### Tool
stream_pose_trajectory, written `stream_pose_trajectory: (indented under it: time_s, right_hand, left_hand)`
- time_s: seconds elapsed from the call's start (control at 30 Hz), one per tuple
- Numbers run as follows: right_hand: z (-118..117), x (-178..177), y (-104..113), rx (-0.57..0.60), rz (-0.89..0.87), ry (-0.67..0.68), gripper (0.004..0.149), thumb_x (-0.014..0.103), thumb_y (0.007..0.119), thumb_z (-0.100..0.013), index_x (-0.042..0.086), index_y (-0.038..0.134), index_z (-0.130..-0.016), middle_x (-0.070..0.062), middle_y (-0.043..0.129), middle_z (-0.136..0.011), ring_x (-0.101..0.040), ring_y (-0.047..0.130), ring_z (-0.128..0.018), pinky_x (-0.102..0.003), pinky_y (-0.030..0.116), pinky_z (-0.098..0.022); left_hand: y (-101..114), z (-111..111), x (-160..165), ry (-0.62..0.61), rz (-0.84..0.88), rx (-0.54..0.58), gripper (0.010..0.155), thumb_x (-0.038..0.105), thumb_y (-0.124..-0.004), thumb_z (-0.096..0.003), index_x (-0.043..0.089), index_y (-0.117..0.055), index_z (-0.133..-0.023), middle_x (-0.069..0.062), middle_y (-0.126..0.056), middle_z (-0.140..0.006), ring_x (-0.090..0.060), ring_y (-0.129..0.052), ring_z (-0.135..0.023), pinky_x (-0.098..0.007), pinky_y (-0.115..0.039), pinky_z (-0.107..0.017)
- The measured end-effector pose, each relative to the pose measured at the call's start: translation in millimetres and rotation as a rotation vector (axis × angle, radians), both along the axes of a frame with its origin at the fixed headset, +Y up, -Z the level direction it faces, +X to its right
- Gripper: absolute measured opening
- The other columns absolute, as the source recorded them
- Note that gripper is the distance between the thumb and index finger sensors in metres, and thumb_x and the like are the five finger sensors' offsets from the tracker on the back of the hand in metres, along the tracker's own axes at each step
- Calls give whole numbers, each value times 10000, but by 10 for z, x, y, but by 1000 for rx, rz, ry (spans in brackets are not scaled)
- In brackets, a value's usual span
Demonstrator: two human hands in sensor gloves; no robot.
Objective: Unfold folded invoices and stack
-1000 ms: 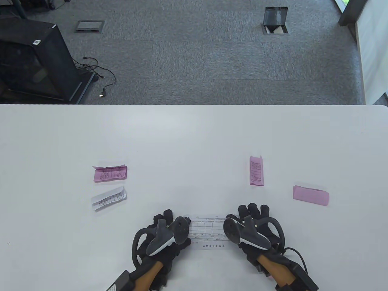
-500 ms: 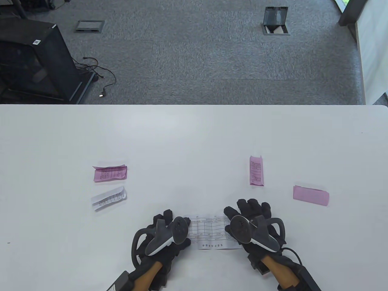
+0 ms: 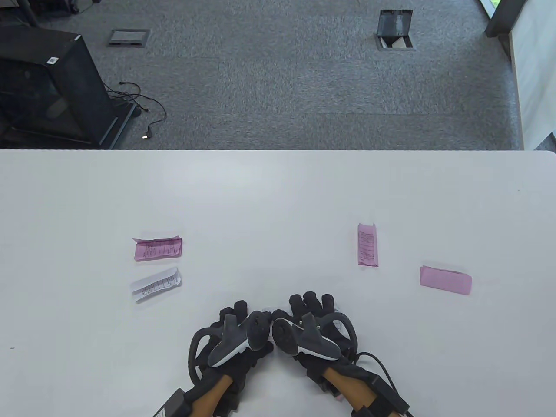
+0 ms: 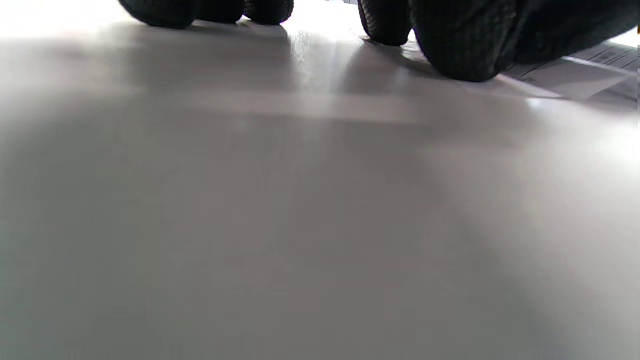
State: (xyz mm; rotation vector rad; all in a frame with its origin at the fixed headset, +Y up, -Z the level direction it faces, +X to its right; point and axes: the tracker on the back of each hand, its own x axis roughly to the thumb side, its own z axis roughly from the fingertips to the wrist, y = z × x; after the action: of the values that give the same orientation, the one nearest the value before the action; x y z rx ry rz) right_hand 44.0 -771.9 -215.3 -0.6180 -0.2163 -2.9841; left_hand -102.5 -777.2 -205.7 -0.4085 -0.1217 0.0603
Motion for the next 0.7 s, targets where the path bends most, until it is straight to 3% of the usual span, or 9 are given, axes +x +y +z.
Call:
stream_pose_trajectory:
  time_s: [0.33,0.7]
  right_hand:
    - [-10,220,-14,-15,-1,-53,612,533,691,-443,371,546,-1015,-171,499,-1119,-518,442,-1008,-774,356,-662]
    - [-23,730,-10,-33,-10,-148,607,525,699,-442,379,545,-1011,-175,496,-1120,-521,437,-1009,-776,354,-662]
  left_hand:
    - [0,0,3,-2,-1,0,688,556,-752,-458,471,-450,-1071,-175,-271,-1225,-463,-322,-1055,-573,-468,-740]
    - [0,-4,2,-3,-4,-4,691,555,-752,-459,469,-446,-1073,-175,-270,-1225,-461,-320,-1055,-572,-469,-740]
